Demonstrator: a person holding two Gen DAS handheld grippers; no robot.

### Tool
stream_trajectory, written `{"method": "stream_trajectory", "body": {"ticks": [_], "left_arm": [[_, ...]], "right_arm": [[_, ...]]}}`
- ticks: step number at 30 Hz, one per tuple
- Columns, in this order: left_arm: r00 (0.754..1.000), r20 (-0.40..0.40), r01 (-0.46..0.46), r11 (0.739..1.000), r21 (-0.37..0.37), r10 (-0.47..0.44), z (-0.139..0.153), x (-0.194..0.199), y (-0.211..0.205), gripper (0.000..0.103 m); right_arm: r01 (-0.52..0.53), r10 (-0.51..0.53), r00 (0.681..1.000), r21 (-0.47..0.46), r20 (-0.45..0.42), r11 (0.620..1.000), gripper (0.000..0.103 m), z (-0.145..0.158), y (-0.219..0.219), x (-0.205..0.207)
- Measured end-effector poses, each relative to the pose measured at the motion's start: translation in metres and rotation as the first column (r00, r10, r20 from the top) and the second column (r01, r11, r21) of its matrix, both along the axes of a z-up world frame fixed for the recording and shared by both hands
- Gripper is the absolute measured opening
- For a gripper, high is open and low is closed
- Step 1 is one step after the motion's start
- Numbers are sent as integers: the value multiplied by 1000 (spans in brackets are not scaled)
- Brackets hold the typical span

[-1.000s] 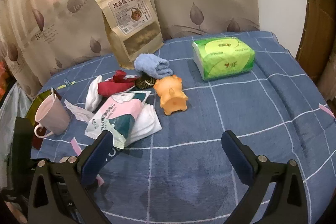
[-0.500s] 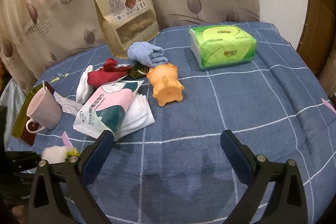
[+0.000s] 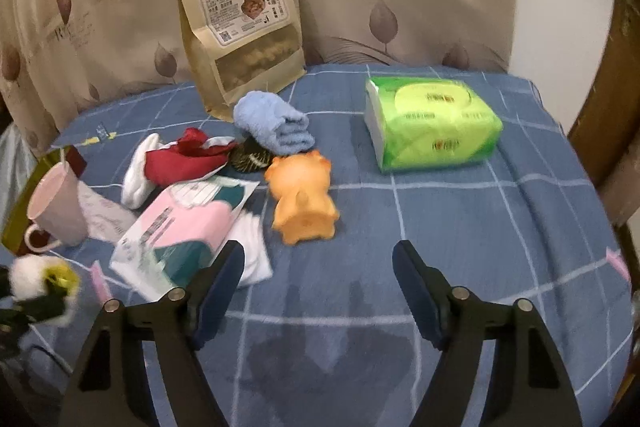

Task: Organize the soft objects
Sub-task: 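Carry the pom-pom into the gold tray with the left gripper while the right gripper grasps the orange toy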

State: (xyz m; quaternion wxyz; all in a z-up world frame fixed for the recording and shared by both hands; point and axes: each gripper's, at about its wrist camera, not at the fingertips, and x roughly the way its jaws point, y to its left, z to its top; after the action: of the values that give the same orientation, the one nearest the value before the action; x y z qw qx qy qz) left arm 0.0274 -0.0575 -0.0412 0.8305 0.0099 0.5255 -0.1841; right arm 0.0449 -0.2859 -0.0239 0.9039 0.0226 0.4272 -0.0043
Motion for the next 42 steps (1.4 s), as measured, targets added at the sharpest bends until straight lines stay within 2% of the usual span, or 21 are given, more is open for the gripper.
{"method": "stream_trajectory", "body": {"ticks": [6,13,16,23,31,38,42], "left_arm": [[997,45,-70,998,-2,70,17,5,29,33],[982,87,-169,985,30,166,31,15,70,33],[971,106,-219,975,47,213,37,21,93,33],[937,148,-334,937,105,317,42,42,153,33],[891,174,-448,872,199,418,32,77,227,33],[878,135,-478,847,231,459,14,113,271,33],[885,94,-464,850,248,456,0,133,281,33]], "right_arm": [[-28,27,999,-33,-41,999,71,-14,4,33],[-56,50,994,-70,-93,996,69,-34,15,65],[-58,50,993,-73,-110,996,63,-39,18,75],[-54,45,990,-64,-133,996,55,-48,22,85],[-53,44,990,-61,-134,997,47,-49,25,88],[-42,33,991,-72,-127,996,45,-47,27,87],[-32,24,994,-75,-110,997,45,-43,27,84]]}}
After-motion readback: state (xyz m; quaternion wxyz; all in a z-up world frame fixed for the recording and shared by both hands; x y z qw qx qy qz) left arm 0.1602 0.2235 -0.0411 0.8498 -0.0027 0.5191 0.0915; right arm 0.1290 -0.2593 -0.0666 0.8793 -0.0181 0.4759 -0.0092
